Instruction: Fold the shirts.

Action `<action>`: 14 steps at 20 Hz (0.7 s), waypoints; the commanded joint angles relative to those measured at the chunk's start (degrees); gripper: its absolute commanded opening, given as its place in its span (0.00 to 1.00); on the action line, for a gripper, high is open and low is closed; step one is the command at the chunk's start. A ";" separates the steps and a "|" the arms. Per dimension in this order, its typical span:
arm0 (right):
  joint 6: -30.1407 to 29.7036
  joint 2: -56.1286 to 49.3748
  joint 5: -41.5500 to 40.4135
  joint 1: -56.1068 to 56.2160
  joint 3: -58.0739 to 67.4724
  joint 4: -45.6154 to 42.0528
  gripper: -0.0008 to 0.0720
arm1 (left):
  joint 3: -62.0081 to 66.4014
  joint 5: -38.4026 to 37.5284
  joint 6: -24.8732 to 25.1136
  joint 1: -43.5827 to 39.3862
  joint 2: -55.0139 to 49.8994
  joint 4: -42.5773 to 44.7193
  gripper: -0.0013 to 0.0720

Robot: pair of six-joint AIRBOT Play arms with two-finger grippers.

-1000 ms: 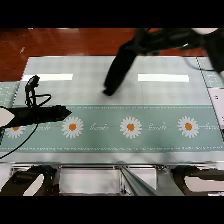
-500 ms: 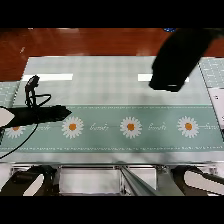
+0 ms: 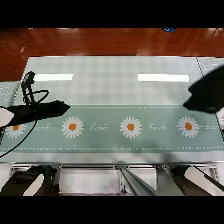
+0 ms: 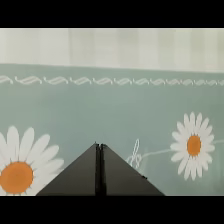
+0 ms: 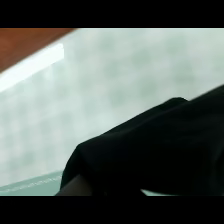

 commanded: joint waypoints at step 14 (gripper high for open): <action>7.02 24.37 9.73 -21.09 -45.81 -53.27 0.58 | 0.00 12.74 0.04 0.00 -4.72 -0.17 0.05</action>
